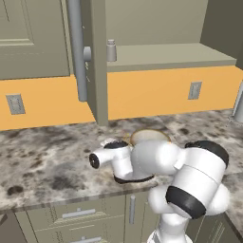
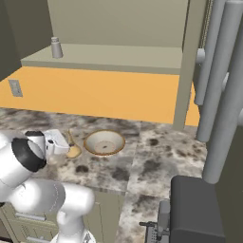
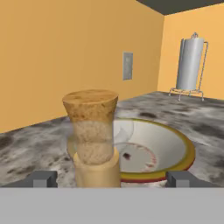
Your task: Retrieve the bottle and the shaker from the cabinet and place them next to the mixing bowl on the counter. Then add garlic from the fridge to the mixing bowl.
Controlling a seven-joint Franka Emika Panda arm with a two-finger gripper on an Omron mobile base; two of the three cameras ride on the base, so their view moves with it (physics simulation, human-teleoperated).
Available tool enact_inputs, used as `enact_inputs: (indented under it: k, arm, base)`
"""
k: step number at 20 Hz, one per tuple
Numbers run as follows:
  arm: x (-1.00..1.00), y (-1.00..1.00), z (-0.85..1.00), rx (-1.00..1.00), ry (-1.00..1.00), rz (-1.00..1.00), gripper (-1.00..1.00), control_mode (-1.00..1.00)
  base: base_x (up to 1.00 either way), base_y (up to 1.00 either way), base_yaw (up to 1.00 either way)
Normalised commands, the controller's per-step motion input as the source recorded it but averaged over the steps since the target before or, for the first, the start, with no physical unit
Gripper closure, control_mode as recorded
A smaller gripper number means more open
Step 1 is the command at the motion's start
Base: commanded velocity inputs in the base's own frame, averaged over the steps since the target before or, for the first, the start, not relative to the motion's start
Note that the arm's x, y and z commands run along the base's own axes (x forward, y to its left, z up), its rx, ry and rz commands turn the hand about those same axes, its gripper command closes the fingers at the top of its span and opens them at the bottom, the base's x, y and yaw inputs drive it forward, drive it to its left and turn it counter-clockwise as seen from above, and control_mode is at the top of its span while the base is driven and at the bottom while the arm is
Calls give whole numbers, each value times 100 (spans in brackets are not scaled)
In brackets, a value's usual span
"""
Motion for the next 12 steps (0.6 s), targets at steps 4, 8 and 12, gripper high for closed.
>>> enact_inputs:
  k: [4, 8, 12]
  arm:
    - [-58, 0, -51, 45, -19, -3, -100, -100]
    - [-28, 1, -20, 41, -29, -2, -100, -100]
    - [-68, 2, 40, 40, -5, 0, -100, -100]
  base:
    - [0, 0, 0]
    - [0, 0, 0]
    - [0, 0, 0]
